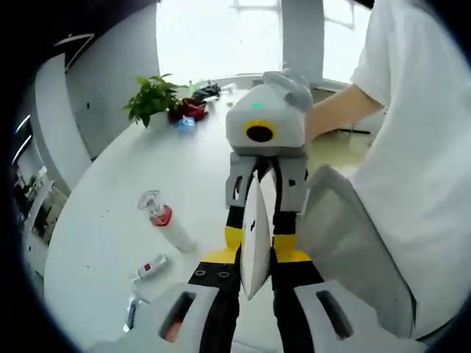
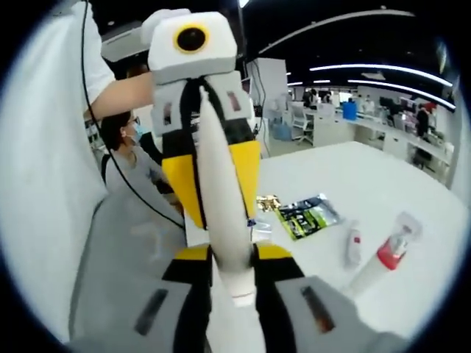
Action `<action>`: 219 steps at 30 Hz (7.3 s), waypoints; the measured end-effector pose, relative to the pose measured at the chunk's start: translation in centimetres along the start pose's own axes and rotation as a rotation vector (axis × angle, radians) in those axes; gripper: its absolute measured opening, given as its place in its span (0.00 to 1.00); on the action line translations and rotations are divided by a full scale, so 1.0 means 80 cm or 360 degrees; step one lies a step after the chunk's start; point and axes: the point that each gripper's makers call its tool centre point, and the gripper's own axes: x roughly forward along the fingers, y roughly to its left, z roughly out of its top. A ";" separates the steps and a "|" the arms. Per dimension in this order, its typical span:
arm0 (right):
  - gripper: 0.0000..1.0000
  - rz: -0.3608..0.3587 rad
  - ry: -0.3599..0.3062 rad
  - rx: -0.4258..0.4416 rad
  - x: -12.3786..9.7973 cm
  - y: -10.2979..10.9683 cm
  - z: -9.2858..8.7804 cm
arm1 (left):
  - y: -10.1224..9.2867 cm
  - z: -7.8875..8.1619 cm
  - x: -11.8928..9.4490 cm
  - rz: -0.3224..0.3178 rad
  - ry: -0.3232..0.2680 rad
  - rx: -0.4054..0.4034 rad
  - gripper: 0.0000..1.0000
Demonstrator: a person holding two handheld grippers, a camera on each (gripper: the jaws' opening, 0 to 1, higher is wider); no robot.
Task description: Arrange the skincare products in the storage area until every visible bottle or jar stands upright without overlapping.
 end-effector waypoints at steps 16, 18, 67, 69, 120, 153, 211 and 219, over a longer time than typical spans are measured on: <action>0.30 -0.0228 -0.0067 0.0190 0.003 -0.030 -0.023 | 0.029 -0.025 0.027 -0.0024 0.0036 -0.0058 0.11; 0.36 -0.0254 -0.0071 0.0214 0.002 -0.032 -0.027 | 0.036 -0.030 0.031 -0.0019 0.0043 -0.0068 0.11; 0.85 -0.0754 -0.0036 0.0516 -0.054 -0.074 -0.091 | 0.191 -0.041 0.088 0.0111 0.0117 -0.0100 0.12; 0.85 -0.0755 -0.0033 0.0516 -0.054 -0.074 -0.091 | 0.192 -0.040 0.089 0.0111 0.0112 -0.0102 0.12; 0.90 -0.0740 -0.0057 0.0467 -0.059 -0.058 -0.069 | 0.154 -0.072 0.028 0.0340 0.0054 -0.0367 0.56; 0.90 -0.0763 -0.0083 0.0439 -0.069 -0.030 -0.058 | 0.052 -0.153 -0.038 0.0744 -0.0125 -0.0870 0.82; 0.88 -0.0706 -0.0019 0.0370 -0.062 -0.009 -0.065 | 0.005 -0.227 -0.053 0.1057 0.0069 -0.1220 0.70; 0.88 -0.0734 -0.0037 0.0395 -0.065 -0.014 -0.063 | 0.023 -0.237 -0.042 0.1032 0.0179 -0.1192 0.53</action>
